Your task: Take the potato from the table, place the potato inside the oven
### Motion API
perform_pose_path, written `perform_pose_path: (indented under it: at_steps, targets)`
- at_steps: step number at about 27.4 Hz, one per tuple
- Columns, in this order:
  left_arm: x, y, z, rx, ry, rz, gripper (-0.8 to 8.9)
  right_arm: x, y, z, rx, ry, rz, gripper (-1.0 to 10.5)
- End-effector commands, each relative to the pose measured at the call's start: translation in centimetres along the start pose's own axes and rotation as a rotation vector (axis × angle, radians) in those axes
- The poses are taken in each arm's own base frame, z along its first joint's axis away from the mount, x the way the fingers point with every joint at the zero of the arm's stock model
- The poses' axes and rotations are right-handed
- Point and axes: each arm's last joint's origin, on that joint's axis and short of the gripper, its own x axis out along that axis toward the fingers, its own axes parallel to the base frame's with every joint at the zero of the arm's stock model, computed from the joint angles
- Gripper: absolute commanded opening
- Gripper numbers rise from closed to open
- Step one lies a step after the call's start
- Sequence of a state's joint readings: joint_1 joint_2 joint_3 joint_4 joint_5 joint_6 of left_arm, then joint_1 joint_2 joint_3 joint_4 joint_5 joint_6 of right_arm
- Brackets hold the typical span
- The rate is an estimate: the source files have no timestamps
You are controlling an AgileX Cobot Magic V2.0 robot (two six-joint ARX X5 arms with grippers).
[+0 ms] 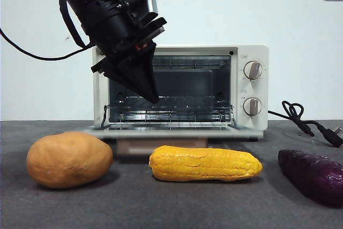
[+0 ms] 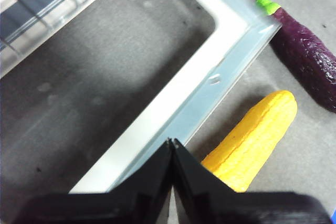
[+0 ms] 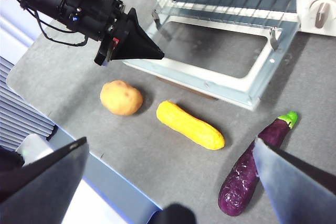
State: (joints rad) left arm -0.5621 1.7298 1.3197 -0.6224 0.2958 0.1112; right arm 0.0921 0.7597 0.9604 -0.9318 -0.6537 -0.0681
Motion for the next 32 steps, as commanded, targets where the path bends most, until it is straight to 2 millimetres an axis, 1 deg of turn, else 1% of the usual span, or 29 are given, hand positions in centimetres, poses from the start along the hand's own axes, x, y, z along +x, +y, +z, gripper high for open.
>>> perform_pose_path:
  at_steps: [1,3,4,5,7,9,10,11,12,14,16,19,24,29,32]
  targets:
    - [0.2,0.1,0.0,-0.008,0.002,0.001,-0.08,0.0,0.0,0.1,0.001,-0.007,0.003,6.9]
    - [-0.4,0.1,0.2,-0.012,-0.028,0.013,-0.08,0.0,0.1,0.1,-0.006,-0.005,0.011,6.9]
    - [-1.2,0.2,0.3,-0.024,-0.05,0.019,-0.08,0.1,0.3,0.1,-0.013,0.0,0.022,6.9]
    - [-2.2,0.3,0.4,-0.035,-0.075,0.028,-0.08,0.4,0.4,0.2,-0.023,0.008,0.037,6.9]
    - [-5.3,0.6,0.3,-0.05,-0.137,0.054,-0.08,1.4,0.7,0.5,-0.054,0.036,0.086,6.9]
    - [-9.4,0.6,-0.3,-0.075,-0.212,0.09,-0.08,3.2,1.2,1.1,-0.103,0.07,0.154,6.9]
    - [-11.9,0.5,-0.9,-0.091,-0.255,0.111,-0.08,4.4,1.6,1.5,-0.137,0.087,0.194,6.9]
    - [-13.9,0.2,-1.5,-0.096,-0.287,0.129,-0.08,5.5,1.9,1.7,-0.166,0.1,0.228,6.9]
    - [-16.3,-0.4,-2.4,-0.099,-0.323,0.147,-0.08,7.0,2.5,2.1,-0.205,0.11,0.27,6.9]
    - [-19.7,-1.8,-4.2,-0.096,-0.377,0.17,-0.08,9.9,3.7,2.4,-0.297,0.121,0.315,6.9]
    - [-22.4,-3.4,-6.0,-0.084,-0.423,0.183,-0.08,13.3,5.2,2.3,-0.394,0.138,0.354,6.9]
    - [-24.3,-4.8,-7.8,-0.083,-0.45,0.196,-0.08,16.6,6.5,1.8,-0.498,0.152,0.344,6.9]
    - [-26.3,-6.2,-10.2,-0.101,-0.464,0.236,-0.08,21.0,8.3,0.3,-0.61,0.167,0.338,6.9]
    - [-27.1,-7.0,-11.4,-0.11,-0.474,0.234,-0.08,23.9,9.7,-0.9,-0.698,0.141,0.323,6.9]
    - [-27.3,-7.2,-11.9,-0.114,-0.464,0.231,-0.08,25.3,10.4,-1.4,-0.732,0.138,0.315,6.9]
